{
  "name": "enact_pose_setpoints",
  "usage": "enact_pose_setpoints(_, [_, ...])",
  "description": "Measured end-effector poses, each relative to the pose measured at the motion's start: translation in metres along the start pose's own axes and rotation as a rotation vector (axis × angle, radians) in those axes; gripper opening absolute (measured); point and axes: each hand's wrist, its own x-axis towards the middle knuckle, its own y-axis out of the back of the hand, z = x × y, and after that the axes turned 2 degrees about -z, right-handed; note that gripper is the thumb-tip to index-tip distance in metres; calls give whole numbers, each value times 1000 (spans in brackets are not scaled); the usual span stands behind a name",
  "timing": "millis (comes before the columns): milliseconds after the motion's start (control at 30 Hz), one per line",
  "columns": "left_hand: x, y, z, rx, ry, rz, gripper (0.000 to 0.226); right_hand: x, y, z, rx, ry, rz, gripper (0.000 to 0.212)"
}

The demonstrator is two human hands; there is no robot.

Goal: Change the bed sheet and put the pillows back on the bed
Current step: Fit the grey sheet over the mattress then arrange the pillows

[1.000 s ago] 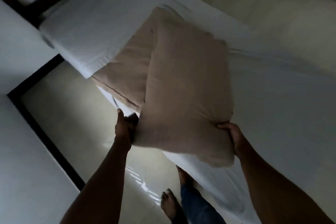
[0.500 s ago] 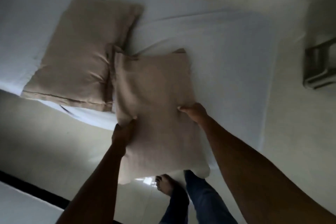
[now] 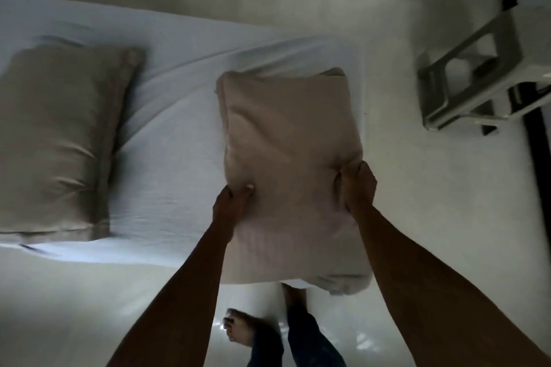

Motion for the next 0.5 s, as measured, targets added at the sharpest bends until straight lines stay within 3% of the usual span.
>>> enact_pose_setpoints(33, [5,-17,4,86,-10,-44,74,8,7,14,-81,-55,-11,29])
enact_pose_setpoints(133, [10,-50,9,328,28,-186,85,11,8,53,-260,-101,-127,84])
enact_pose_setpoints(267, [19,-57,-2,473,-4,-218,66,-9,-32,66,-593,144,-111,76])
enact_pose_setpoints(400, [30,-2,-36,210,143,-143,47,-41,-79,46,-762,312,-192,77])
enact_pose_setpoints(500, [37,64,-69,-30,271,-6,57,-62,-120,34,-861,457,-266,74])
